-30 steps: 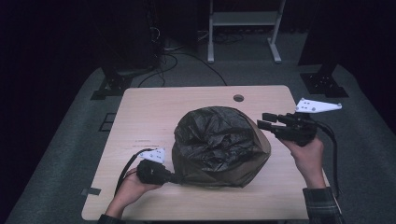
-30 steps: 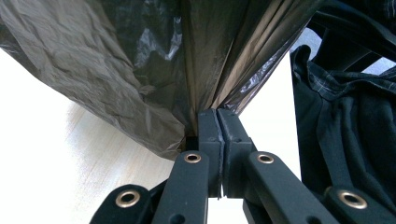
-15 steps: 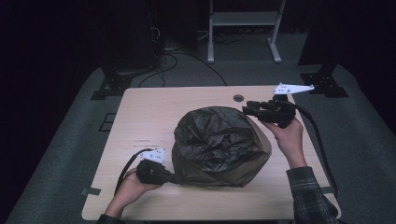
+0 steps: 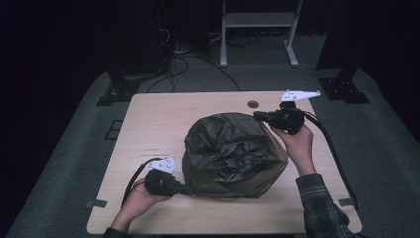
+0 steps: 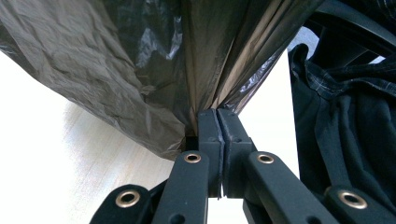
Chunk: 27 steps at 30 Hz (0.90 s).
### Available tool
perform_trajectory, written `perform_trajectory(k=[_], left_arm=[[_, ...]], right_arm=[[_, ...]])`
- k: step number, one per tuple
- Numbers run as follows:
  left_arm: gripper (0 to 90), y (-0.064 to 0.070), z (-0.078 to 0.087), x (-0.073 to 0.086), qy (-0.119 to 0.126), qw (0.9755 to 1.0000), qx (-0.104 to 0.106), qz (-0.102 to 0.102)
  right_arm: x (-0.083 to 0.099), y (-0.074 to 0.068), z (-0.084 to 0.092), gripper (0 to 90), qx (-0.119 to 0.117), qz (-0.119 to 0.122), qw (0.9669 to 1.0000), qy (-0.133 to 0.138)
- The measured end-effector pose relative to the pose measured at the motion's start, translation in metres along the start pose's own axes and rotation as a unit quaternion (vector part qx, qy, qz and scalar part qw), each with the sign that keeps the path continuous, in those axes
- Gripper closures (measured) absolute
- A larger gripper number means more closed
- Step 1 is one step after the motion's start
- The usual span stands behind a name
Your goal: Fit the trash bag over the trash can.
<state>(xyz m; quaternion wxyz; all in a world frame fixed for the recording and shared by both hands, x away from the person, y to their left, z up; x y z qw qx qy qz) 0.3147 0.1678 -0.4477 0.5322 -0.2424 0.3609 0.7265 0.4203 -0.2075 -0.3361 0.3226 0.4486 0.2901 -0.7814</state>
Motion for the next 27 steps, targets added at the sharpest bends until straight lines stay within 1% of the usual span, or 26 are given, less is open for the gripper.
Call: perform_trajectory(k=[1, 2, 4, 6, 10, 12, 13, 14, 16, 20, 22, 23, 27], left_arm=[[88.3, 0.0, 0.0, 0.0, 0.001, 1.0, 0.0, 0.0], [88.3, 0.0, 0.0, 0.0, 0.0, 1.0, 0.0, 0.0], [88.3, 0.0, 0.0, 0.0, 0.0, 1.0, 0.001, 0.0], [88.3, 0.0, 0.0, 0.0, 0.0, 1.0, 0.001, 0.0], [88.3, 0.0, 0.0, 0.0, 0.0, 1.0, 0.002, 0.0], [88.3, 0.0, 0.0, 0.0, 0.0, 1.0, 0.002, 0.0], [88.3, 0.0, 0.0, 0.0, -0.001, 1.0, 0.002, -0.001], [88.3, 0.0, 0.0, 0.0, -0.001, 1.0, 0.002, -0.001], [88.3, 0.0, -0.001, 0.0, -0.001, 1.0, 0.002, -0.002], [88.3, 0.0, -0.001, 0.0, 0.0, 1.0, 0.004, -0.002], [88.3, 0.0, -0.001, 0.0, 0.0, 1.0, 0.004, -0.002], [88.3, 0.0, -0.001, 0.0, 0.0, 1.0, 0.004, -0.002], [88.3, 0.0, 0.0, 0.0, 0.002, 1.0, 0.004, -0.001]], right_arm=[[0.0, 0.001, 0.0, 90.0, 0.005, 0.0, 1.0, 0.001], [0.0, 0.003, 0.0, 90.0, 0.015, 0.001, 0.9999, 0.003], [0.0, 0.006, 0.0, 90.0, 0.024, 0.0, 0.9997, 0.004], [0.0, 0.008, 0.0, 90.0, 0.027, -0.003, 0.9996, 0.006], [-0.001, 0.017, 0.001, 90.0, 0.042, -0.009, 0.9989, 0.016], [-0.002, 0.019, 0.001, 90.0, 0.045, -0.011, 0.9988, 0.017], [-0.002, 0.023, 0.002, 90.0, 0.049, -0.015, 0.9985, 0.018], [-0.002, 0.023, 0.002, 90.0, 0.049, -0.015, 0.9985, 0.018], [-0.003, 0.03, 0.001, 90.0, 0.053, -0.017, 0.9982, 0.019], [-0.003, 0.035, 0.0, 90.0, 0.061, -0.019, 0.9977, 0.022], [-0.004, 0.037, 0.0, 90.0, 0.062, -0.019, 0.9977, 0.022], [-0.003, 0.04, -0.002, 90.0, 0.066, -0.02, 0.9974, 0.021], [-0.002, 0.045, -0.005, 90.0, 0.073, -0.023, 0.9969, 0.017]])
Point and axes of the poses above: each handheld gripper's, and its own axes: z roughly backward along the jaws, x roughly out of its underside, y roughly to its right, the point moved 2 cm from there along -z, roughly forward along the jaws, and after that the axes turned 1 degree about -y, right-handed, at the moved point
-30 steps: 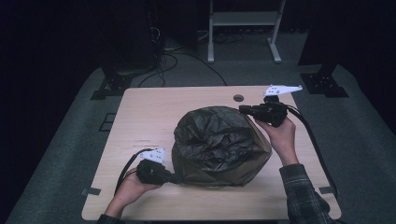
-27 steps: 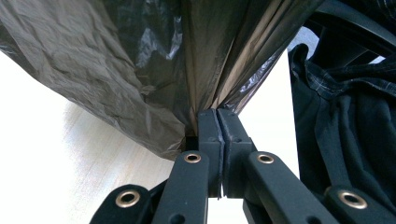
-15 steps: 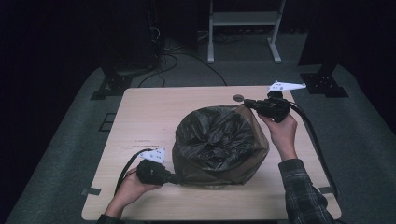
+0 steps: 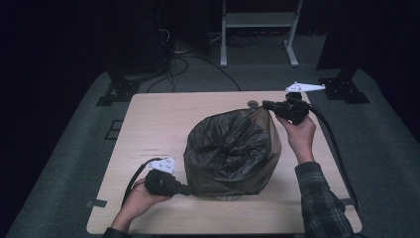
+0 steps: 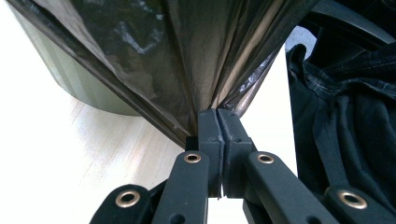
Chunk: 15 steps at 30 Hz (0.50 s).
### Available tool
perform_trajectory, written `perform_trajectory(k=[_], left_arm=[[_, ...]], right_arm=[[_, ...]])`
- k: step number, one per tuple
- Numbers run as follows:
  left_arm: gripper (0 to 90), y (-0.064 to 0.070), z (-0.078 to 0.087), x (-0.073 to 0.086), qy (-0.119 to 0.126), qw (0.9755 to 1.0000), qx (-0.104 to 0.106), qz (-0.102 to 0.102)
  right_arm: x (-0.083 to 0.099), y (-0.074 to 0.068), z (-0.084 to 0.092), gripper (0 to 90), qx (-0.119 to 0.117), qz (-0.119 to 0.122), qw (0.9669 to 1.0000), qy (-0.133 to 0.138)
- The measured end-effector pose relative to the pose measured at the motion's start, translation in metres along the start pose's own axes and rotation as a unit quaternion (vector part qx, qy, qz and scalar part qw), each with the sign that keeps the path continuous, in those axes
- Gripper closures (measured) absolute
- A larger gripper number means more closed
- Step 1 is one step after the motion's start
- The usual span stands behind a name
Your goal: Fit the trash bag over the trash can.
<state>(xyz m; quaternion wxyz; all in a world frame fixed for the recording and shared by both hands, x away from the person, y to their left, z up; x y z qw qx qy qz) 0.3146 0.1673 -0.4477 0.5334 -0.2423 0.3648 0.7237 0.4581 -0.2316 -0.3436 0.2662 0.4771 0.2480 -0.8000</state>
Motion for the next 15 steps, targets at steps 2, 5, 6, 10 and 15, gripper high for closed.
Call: perform_trajectory(k=[2, 5, 6, 10, 15], left_arm=[[88.3, 0.0, 0.0, 0.0, 0.001, 1.0, 0.0, 0.0], [88.3, 0.0, 0.001, 0.0, 0.002, 1.0, 0.0, 0.001], [88.3, 0.0, 0.001, 0.0, 0.002, 1.0, 0.0, 0.0], [88.3, -0.001, 0.001, 0.001, 0.002, 1.0, 0.0, 0.001], [88.3, -0.001, 0.002, 0.001, 0.001, 1.0, -0.001, 0.001]], right_arm=[[0.002, 0.005, -0.005, 90.0, 0.005, -0.004, 1.0, -0.004], [0.006, 0.008, -0.011, 90.0, 0.013, -0.007, 0.9998, -0.011], [0.008, 0.009, -0.012, 90.0, 0.015, -0.007, 0.9998, -0.013], [0.014, 0.014, -0.018, 90.0, 0.019, -0.013, 0.9995, -0.019], [0.028, 0.021, -0.025, 90.0, 0.028, -0.022, 0.9988, -0.034]])
Point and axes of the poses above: each handheld gripper's, and its own axes: z roughly backward along the jaws, x roughly out of its underside, y roughly to its right, the point moved 2 cm from there along -z, roughly forward along the jaws, and after that the axes turned 1 degree about -y, right-handed, at the moved point
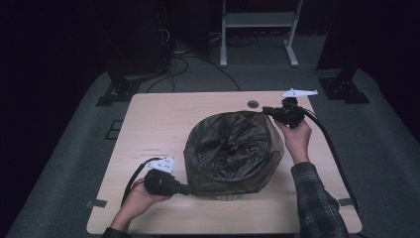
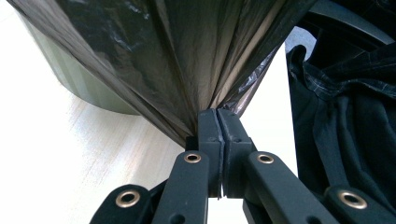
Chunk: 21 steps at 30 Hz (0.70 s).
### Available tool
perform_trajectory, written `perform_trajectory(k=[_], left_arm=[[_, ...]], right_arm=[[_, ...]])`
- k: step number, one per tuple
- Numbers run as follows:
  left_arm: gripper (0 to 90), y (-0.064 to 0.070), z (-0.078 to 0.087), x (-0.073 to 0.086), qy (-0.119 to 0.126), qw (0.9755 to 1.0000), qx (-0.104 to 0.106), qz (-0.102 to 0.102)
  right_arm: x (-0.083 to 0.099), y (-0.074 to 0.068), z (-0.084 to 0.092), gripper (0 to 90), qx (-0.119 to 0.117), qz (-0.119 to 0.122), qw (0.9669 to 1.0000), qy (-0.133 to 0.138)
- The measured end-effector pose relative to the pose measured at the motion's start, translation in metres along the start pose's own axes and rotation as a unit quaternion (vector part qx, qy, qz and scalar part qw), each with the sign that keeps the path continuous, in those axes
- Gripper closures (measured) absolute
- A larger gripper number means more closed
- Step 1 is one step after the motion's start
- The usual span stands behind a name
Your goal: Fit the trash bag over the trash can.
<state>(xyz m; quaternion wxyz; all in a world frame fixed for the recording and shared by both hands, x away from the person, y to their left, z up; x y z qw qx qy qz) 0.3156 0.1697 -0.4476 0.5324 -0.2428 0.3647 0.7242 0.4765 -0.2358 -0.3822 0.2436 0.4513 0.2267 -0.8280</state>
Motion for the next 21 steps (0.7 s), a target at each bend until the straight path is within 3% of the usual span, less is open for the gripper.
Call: perform_trajectory(k=[8, 13, 14, 15, 16, 18, 19, 21], left_arm=[[88.3, -0.001, -0.001, 0.001, -0.004, 1.0, -0.003, 0.001], [88.0, -0.002, -0.001, 0.001, -0.008, 0.9999, -0.007, 0.001], [86.5, -0.001, -0.001, 0.002, -0.007, 0.9999, -0.008, 0.001], [83.4, -0.001, -0.001, 0.002, -0.007, 0.9999, -0.008, 0.001], [83.4, -0.001, 0.0, 0.002, -0.007, 0.9999, -0.01, -0.001], [71.6, 0.0, 0.002, 0.002, -0.006, 0.9998, -0.016, -0.005], [71.6, 0.0, 0.003, 0.002, -0.005, 0.9998, -0.019, -0.007], [62.7, 0.001, 0.008, 0.002, 0.004, 0.9996, -0.025, -0.009]], right_arm=[[0.025, 0.01, -0.009, 90.0, 0.011, -0.014, 0.9994, -0.028], [0.032, 0.013, -0.009, 89.6, 0.011, -0.02, 0.9992, -0.032], [0.031, 0.012, -0.007, 81.8, 0.011, -0.017, 0.9994, -0.028], [0.031, 0.012, -0.007, 81.8, 0.011, -0.017, 0.9994, -0.028], [0.029, 0.011, -0.004, 74.9, 0.009, -0.015, 0.9996, -0.021], [0.022, 0.008, 0.011, 67.7, 0.01, -0.004, 0.9999, -0.001], [0.022, 0.008, 0.011, 67.7, 0.01, -0.004, 0.9999, -0.001], [0.019, 0.007, 0.022, 63.9, 0.005, -0.001, 0.9999, 0.012]])
Point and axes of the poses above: each handheld gripper's, and its own axes: z roughly backward along the jaws, x roughly out of its underside, y roughly to its right, the point moved 2 cm from there along -z, roughly forward along the jaws, and after that the axes turned 1 degree about -y, right-handed, at the moved point
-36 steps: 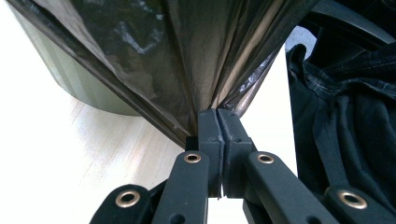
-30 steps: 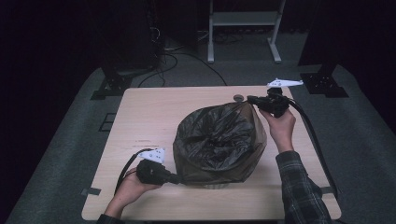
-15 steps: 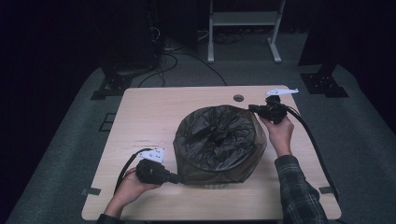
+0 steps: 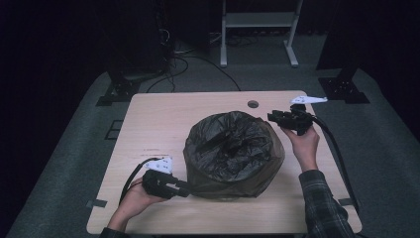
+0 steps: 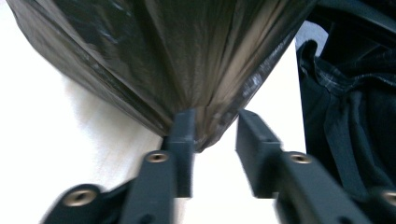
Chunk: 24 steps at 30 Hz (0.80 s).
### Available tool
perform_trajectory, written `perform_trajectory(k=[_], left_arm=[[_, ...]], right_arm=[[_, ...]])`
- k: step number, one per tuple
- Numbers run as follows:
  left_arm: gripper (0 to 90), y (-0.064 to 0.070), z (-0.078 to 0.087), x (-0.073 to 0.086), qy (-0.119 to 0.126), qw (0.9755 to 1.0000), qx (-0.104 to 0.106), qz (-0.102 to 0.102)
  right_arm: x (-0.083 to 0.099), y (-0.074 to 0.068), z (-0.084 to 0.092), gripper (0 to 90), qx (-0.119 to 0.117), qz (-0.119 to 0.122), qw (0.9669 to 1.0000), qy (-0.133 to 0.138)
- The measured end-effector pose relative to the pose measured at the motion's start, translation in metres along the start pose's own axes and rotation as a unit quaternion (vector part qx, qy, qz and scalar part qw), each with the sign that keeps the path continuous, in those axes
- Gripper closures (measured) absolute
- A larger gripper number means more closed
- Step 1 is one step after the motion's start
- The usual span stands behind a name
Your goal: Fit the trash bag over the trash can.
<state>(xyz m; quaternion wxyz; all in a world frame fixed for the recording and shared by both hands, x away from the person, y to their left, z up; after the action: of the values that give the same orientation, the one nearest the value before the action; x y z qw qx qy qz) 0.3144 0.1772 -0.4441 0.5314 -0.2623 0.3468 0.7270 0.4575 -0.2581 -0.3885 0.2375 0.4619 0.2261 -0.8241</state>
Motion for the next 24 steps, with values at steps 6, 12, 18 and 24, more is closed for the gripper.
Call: perform_trajectory(k=[6, 12, 18, 24], left_arm=[[37.9, 0.002, 0.029, 0.0, 0.051, 0.9985, -0.015, -0.014], [21.1, 0.0, 0.054, -0.007, 0.122, 0.991, -0.045, -0.034], [19.3, -0.009, 0.06, -0.018, 0.161, 0.9837, -0.064, -0.049], [19.3, -0.021, 0.055, -0.028, 0.189, 0.9783, -0.066, -0.054]], right_arm=[[-0.007, -0.01, 0.031, 45.1, -0.021, 0.025, 0.9991, 0.026], [-0.007, -0.03, 0.067, 30.2, -0.078, 0.063, 0.9938, 0.048], [0.007, -0.053, 0.089, 29.6, -0.136, 0.09, 0.9852, 0.053], [0.027, -0.072, 0.1, 28.8, -0.176, 0.104, 0.9773, 0.053]])
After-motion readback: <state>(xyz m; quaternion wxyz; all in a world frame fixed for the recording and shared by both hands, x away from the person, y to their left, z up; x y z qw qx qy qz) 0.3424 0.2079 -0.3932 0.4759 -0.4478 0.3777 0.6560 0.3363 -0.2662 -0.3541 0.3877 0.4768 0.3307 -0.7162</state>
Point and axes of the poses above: each handheld gripper's, and its own axes: z roughly backward along the jaws, x roughly out of its underside, y roughly to its right, the point moved 2 cm from there along -z, roughly forward along the jaws, and after that the axes turned 1 degree about -y, right-handed, at the moved point
